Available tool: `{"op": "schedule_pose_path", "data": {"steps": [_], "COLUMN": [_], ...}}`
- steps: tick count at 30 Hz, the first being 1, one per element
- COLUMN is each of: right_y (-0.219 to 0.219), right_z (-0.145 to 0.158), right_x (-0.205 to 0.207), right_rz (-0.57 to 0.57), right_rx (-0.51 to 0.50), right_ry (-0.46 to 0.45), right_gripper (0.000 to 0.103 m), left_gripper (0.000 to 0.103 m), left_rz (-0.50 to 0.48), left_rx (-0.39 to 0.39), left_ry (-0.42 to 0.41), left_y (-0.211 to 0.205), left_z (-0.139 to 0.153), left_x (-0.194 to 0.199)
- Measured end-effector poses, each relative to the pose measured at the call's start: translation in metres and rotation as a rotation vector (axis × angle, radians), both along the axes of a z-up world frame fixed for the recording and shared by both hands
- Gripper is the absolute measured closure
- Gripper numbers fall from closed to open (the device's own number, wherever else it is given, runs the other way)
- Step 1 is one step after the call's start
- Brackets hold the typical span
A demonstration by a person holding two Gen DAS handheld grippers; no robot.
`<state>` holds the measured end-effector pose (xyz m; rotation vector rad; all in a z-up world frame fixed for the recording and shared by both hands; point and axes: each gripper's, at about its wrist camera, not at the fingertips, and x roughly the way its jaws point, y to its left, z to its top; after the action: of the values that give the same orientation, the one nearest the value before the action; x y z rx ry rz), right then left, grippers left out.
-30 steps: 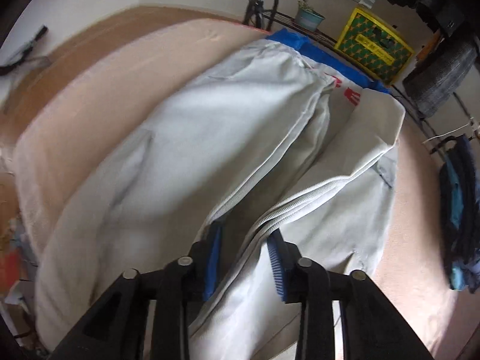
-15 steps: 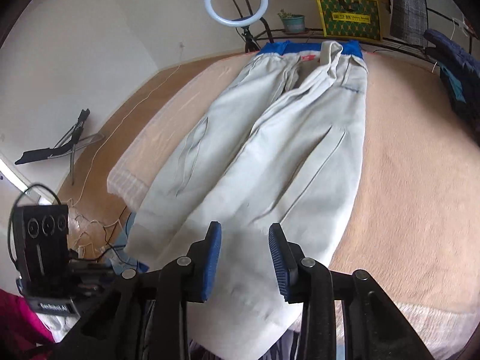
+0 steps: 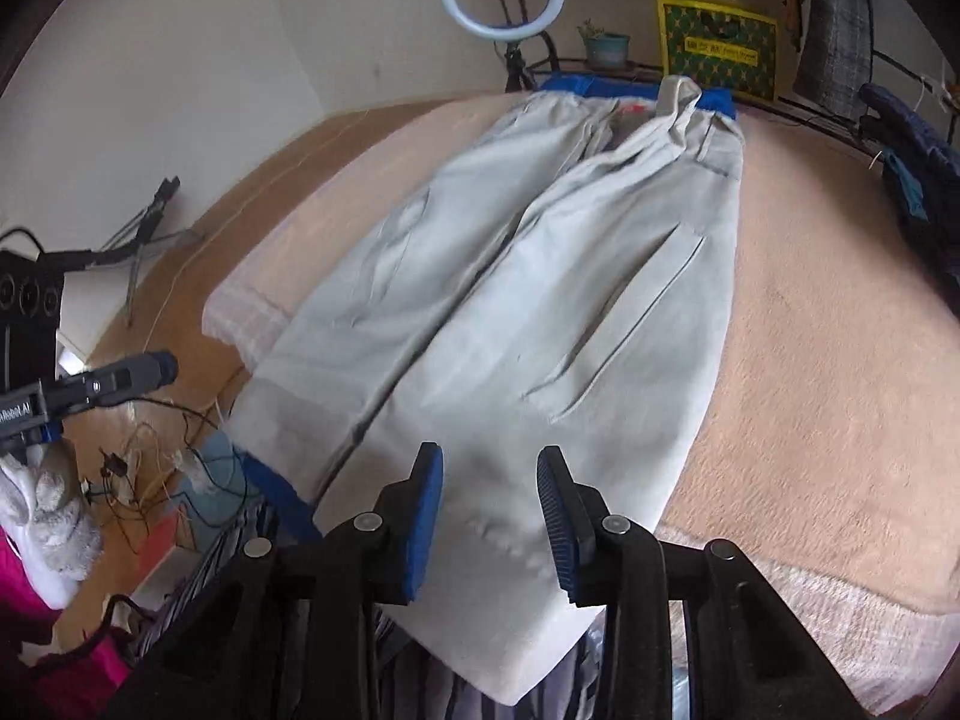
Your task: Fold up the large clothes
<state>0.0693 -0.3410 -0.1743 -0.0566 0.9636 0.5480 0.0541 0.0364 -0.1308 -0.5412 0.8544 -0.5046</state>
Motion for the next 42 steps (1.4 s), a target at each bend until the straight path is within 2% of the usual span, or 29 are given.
{"op": "schedule_pose_path", "data": {"steps": [6, 9, 11, 15, 20, 24, 27, 29, 31, 32, 34, 36, 38, 40, 42], "right_y": [-0.030, -0.042, -0.043, -0.044, -0.039, -0.019, 0.016, 0.045, 0.065, 0.069, 0.066, 0.053, 0.037, 0.024, 0.019], "right_z": [0.036, 0.046, 0.046, 0.030, -0.010, -0.029, -0.029, -0.040, -0.043, -0.042, -0.037, -0.021, 0.000, 0.012, 0.013], "right_x": [0.076, 0.122, 0.153, 0.210, 0.264, 0.289, 0.308, 0.321, 0.324, 0.322, 0.322, 0.310, 0.294, 0.287, 0.297], "right_rz": [-0.242, -0.362, -0.424, -0.560, -0.676, -0.671, -0.537, -0.443, -0.395, -0.366, -0.353, -0.343, -0.355, -0.412, -0.504], "right_rx": [0.089, 0.170, 0.183, 0.200, 0.215, 0.287, 0.347, 0.274, 0.149, 0.132, 0.136, 0.210, 0.286, 0.308, 0.269], "right_ry": [-0.059, -0.064, -0.071, -0.027, 0.066, 0.119, 0.129, 0.185, 0.163, 0.156, 0.175, 0.136, 0.037, -0.038, -0.054], "right_gripper": [0.070, 0.069, 0.069, 0.069, 0.069, 0.070, 0.069, 0.065, 0.061, 0.056, 0.057, 0.062, 0.063, 0.064, 0.064], "left_gripper": [0.093, 0.093, 0.093, 0.093, 0.093, 0.093, 0.093, 0.093, 0.093, 0.093, 0.093, 0.093, 0.093, 0.093, 0.093], "left_rz": [0.103, 0.175, 0.230, 0.324, 0.394, 0.403, 0.400, 0.392, 0.378, 0.369, 0.354, 0.337, 0.324, 0.315, 0.305], "left_rx": [-0.006, 0.028, 0.046, 0.074, 0.085, 0.090, 0.079, 0.073, 0.067, 0.066, 0.067, 0.062, 0.070, 0.074, 0.070], "left_ry": [-0.033, -0.073, -0.099, -0.123, -0.109, -0.073, -0.045, -0.029, -0.020, -0.021, -0.025, -0.036, -0.048, -0.049, -0.047], "left_y": [0.054, 0.088, 0.112, 0.151, 0.184, 0.193, 0.195, 0.192, 0.188, 0.185, 0.179, 0.174, 0.169, 0.166, 0.163], "left_z": [0.018, 0.033, 0.043, 0.054, 0.051, 0.036, 0.024, 0.016, 0.012, 0.010, 0.011, 0.013, 0.015, 0.016, 0.015], "left_x": [-0.011, -0.021, -0.028, -0.037, -0.040, -0.034, -0.030, -0.026, -0.023, -0.021, -0.019, -0.017, -0.016, -0.014, -0.011]}}
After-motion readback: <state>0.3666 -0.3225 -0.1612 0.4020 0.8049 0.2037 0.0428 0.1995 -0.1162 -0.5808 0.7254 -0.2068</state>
